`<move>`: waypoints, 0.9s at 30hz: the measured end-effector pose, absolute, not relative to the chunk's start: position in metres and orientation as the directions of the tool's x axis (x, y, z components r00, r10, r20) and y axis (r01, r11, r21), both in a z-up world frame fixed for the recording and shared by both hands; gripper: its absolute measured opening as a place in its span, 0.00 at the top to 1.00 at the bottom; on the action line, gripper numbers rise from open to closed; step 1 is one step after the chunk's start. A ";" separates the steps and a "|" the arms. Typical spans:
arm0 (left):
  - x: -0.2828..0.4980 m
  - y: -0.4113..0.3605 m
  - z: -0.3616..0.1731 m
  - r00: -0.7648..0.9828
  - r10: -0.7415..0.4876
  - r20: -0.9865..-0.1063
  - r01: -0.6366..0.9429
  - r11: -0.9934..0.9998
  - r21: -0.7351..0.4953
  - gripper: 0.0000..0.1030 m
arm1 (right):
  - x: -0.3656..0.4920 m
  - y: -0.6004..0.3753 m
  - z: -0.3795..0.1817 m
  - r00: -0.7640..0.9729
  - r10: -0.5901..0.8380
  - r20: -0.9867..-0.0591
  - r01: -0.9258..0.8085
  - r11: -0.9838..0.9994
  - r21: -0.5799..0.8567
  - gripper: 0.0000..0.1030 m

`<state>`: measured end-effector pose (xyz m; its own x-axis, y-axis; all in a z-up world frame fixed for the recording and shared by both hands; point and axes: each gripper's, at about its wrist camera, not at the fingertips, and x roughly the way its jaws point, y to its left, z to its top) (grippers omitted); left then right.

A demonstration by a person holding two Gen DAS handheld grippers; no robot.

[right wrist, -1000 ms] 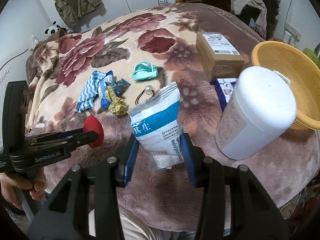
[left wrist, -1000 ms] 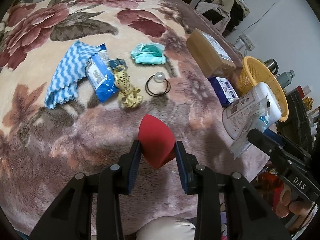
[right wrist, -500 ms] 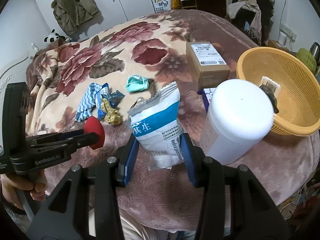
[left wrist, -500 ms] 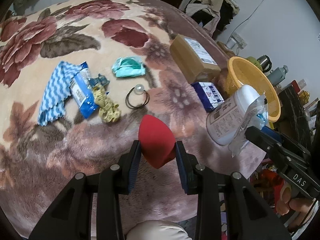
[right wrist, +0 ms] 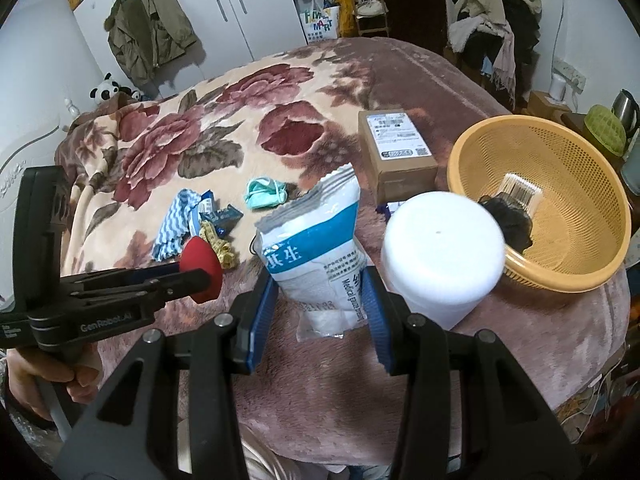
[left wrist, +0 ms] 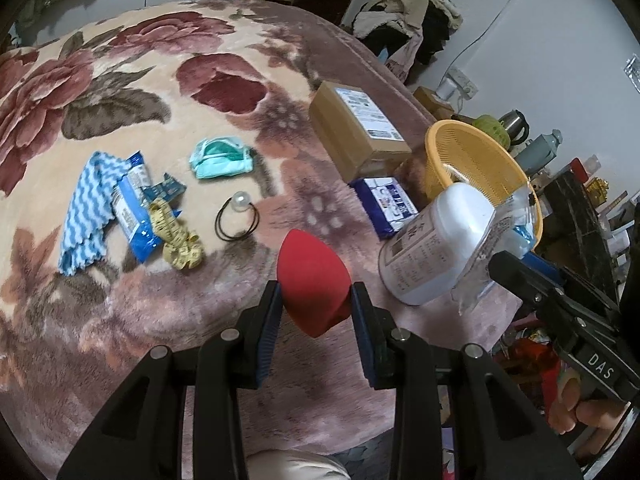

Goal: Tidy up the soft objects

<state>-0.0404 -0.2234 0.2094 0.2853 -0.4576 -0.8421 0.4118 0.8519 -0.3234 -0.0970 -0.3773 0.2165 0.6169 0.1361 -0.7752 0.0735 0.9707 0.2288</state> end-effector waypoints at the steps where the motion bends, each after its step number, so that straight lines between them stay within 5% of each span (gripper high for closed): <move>1: -0.040 -0.226 0.211 0.284 -0.460 -0.841 0.415 0.850 -0.325 0.66 | -0.098 -0.379 0.218 0.620 0.135 -0.773 0.074 0.970 0.230 0.57; 27: -0.041 -0.342 0.269 0.273 -0.554 -0.787 0.549 0.761 -0.346 0.66 | -0.110 -0.471 0.271 0.710 0.017 -0.704 0.180 0.962 0.205 0.57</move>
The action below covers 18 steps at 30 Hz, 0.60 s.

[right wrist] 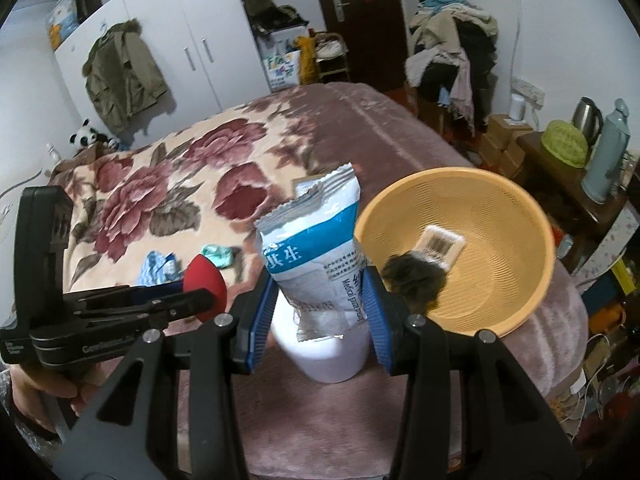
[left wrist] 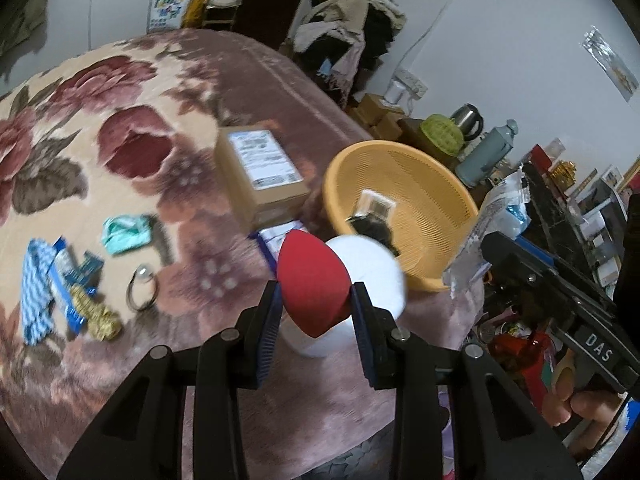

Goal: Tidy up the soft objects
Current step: 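Open both tools over the basket to drop the sponge and packet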

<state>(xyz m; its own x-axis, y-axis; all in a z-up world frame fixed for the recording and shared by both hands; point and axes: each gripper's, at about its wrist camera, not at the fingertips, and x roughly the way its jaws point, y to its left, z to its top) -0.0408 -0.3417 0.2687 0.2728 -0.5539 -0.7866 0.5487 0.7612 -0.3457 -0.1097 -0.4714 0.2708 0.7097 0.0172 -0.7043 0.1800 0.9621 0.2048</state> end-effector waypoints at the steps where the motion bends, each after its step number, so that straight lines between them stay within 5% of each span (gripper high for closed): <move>1: -0.041 -0.350 0.271 0.270 -0.559 -0.784 0.560 0.754 -0.345 0.66 | -0.111 -0.477 0.271 0.711 0.009 -0.704 0.190 0.960 0.205 0.57; 18: -0.036 -0.463 0.273 0.188 -0.594 -0.783 0.666 0.663 -0.343 0.66 | -0.116 -0.568 0.255 0.668 -0.080 -0.740 0.375 0.895 0.242 0.57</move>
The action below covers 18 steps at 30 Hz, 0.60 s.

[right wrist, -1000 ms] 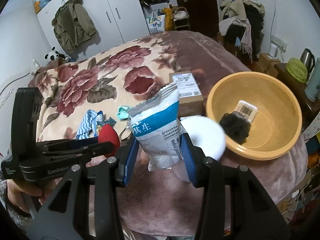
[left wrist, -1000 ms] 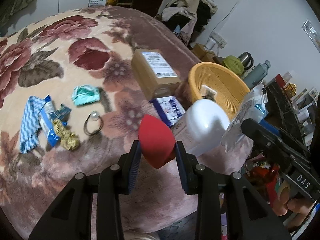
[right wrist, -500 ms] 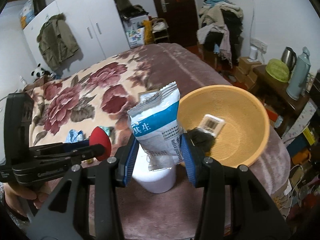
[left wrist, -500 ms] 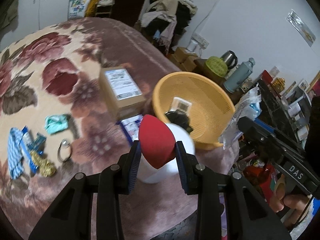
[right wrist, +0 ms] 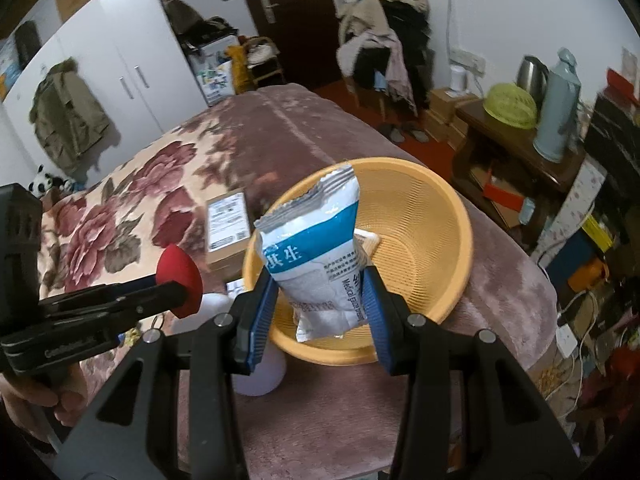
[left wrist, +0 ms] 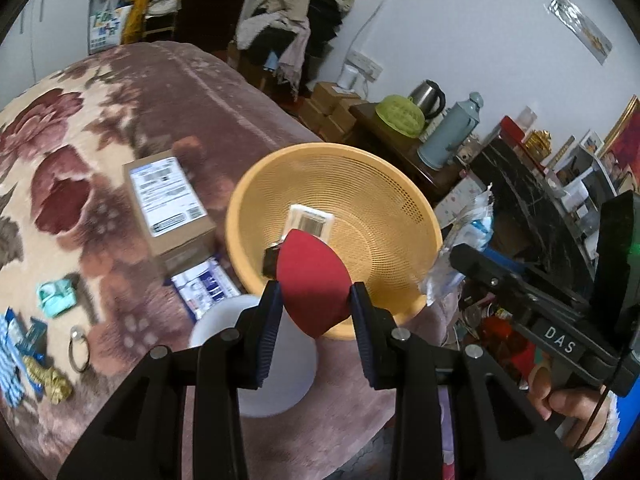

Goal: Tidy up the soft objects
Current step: 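Open both tools over the basket to drop the sponge and packet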

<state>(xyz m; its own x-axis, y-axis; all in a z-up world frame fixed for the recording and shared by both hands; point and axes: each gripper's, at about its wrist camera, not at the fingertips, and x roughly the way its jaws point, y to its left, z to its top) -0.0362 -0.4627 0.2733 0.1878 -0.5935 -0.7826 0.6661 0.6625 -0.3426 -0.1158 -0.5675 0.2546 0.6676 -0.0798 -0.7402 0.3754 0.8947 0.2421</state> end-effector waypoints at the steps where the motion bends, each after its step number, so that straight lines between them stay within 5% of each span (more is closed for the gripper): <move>1: -0.037 -0.470 0.272 0.183 -0.589 -0.787 0.672 0.660 -0.337 0.66 | -0.116 -0.573 0.252 0.664 -0.079 -0.743 0.387 0.887 0.251 0.57; 16: -0.034 -0.523 0.263 0.108 -0.607 -0.787 0.704 0.606 -0.371 0.65 | -0.115 -0.607 0.245 0.640 -0.107 -0.761 0.467 0.841 0.274 0.56; 18: -0.032 -0.523 0.265 0.119 -0.613 -0.781 0.703 0.607 -0.369 0.52 | -0.115 -0.610 0.244 0.648 -0.108 -0.754 0.479 0.827 0.294 0.54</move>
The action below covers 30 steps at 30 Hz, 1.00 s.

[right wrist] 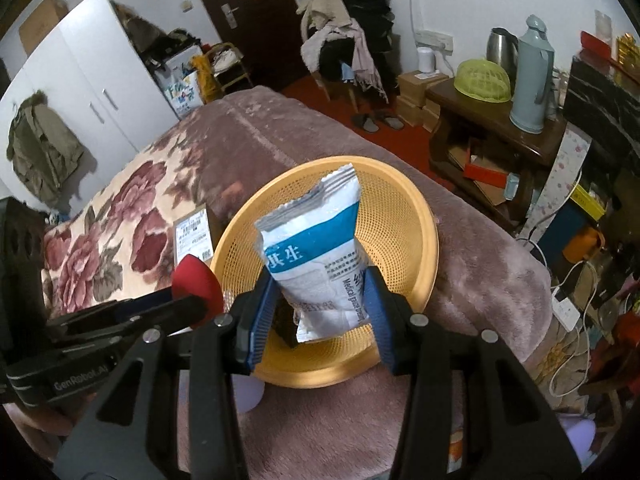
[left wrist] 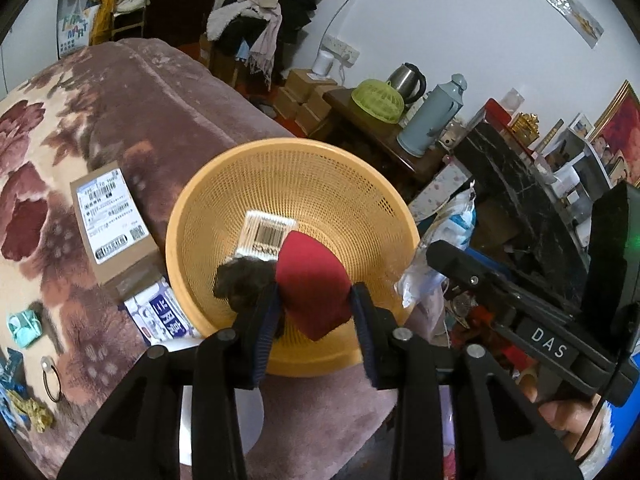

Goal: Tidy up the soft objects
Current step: 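Open both tools over the basket to drop the sponge and packet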

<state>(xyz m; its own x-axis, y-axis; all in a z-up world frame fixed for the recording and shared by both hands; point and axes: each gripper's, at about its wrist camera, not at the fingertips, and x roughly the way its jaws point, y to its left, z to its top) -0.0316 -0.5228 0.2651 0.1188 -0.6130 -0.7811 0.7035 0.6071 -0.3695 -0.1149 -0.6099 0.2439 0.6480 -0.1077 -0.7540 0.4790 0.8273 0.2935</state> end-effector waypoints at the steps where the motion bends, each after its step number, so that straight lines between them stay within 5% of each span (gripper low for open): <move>1: -0.030 -0.522 0.266 0.122 -0.615 -0.779 0.700 0.610 -0.372 0.42 | -0.115 -0.612 0.243 0.654 -0.098 -0.750 0.479 0.821 0.310 0.52; 3: -0.027 -0.516 0.268 0.134 -0.633 -0.762 0.686 0.615 -0.389 0.11 | -0.116 -0.616 0.241 0.658 -0.096 -0.747 0.497 0.801 0.335 0.35; 5: -0.023 -0.508 0.271 0.147 -0.645 -0.750 0.672 0.621 -0.403 0.04 | -0.118 -0.617 0.241 0.666 -0.103 -0.739 0.505 0.791 0.345 0.28; 10: -0.020 -0.497 0.273 0.187 -0.601 -0.777 0.670 0.656 -0.346 0.02 | -0.121 -0.612 0.243 0.650 -0.134 -0.748 0.518 0.799 0.307 0.17; 13: -0.024 -0.493 0.273 0.222 -0.564 -0.795 0.681 0.673 -0.288 0.01 | -0.121 -0.606 0.241 0.630 -0.143 -0.764 0.517 0.811 0.275 0.00; 30: -0.028 -0.420 0.272 0.284 -0.509 -0.813 0.623 0.742 -0.247 0.01 | -0.122 -0.557 0.239 0.596 -0.134 -0.792 0.475 0.854 0.213 0.00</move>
